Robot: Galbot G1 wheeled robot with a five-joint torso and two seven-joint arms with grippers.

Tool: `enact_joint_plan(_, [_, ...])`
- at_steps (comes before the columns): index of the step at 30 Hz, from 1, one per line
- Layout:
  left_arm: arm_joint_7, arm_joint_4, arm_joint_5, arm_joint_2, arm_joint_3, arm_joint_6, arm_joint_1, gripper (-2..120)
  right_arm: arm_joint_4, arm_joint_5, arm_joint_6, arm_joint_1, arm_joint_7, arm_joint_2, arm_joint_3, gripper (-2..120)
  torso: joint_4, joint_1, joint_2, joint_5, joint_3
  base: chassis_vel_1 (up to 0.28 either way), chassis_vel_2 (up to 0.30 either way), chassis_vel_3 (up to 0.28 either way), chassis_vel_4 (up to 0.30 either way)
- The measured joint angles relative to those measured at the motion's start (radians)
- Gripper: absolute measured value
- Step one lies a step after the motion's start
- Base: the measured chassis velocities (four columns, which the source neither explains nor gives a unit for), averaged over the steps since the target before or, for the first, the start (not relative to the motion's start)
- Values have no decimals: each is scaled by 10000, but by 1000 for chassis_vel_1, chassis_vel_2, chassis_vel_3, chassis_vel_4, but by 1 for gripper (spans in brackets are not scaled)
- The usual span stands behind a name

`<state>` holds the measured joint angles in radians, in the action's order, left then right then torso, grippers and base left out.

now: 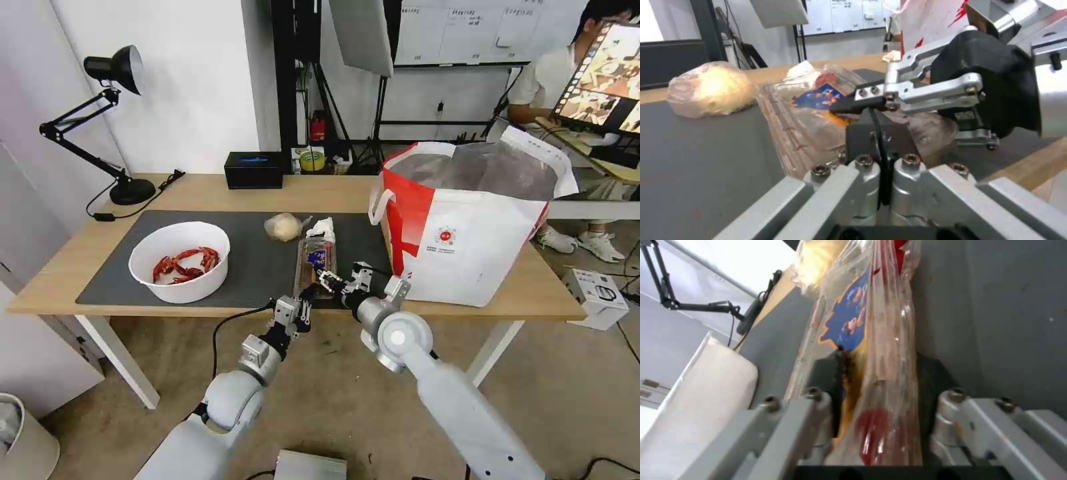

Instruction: Pick up the trash from the table and place it into the takeout bag.

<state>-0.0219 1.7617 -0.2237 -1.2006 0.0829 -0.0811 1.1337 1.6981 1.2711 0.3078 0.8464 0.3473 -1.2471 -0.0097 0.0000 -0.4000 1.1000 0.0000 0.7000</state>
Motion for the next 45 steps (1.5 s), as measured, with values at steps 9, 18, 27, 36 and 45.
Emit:
enact_joint_plan(9, [5,52,0,-10,59,0,95,0,-15,-51,-17,44,-1,-43,29,1,2,0,0,1,0,0,0,0,0])
enact_joint_plan(18, [329,689,-1069,94,288,183,279,23,50,-132,-65,60,-9,12,13,0,1,0,0,0,0,0,0,0,0])
enact_joint_plan(27, [1216,2400,-2478,328,1737,1002,1600,58,761,-177,-185,124,93,395,-61,0,0,-1,-1,-2,0,0,0,0,0])
enact_joint_plan(36, [1611,3412,-2643,749,2912,1505,2561,88,2502,93,-200,731,456,1274,534,0,6,0,0,1,-1,0,0,0,0])
enact_joint_plan(45, [1655,3869,-2464,928,3400,1733,3171,100,4640,737,-224,2222,158,2756,2312,0,1,0,0,0,-1,0,0,0,0])
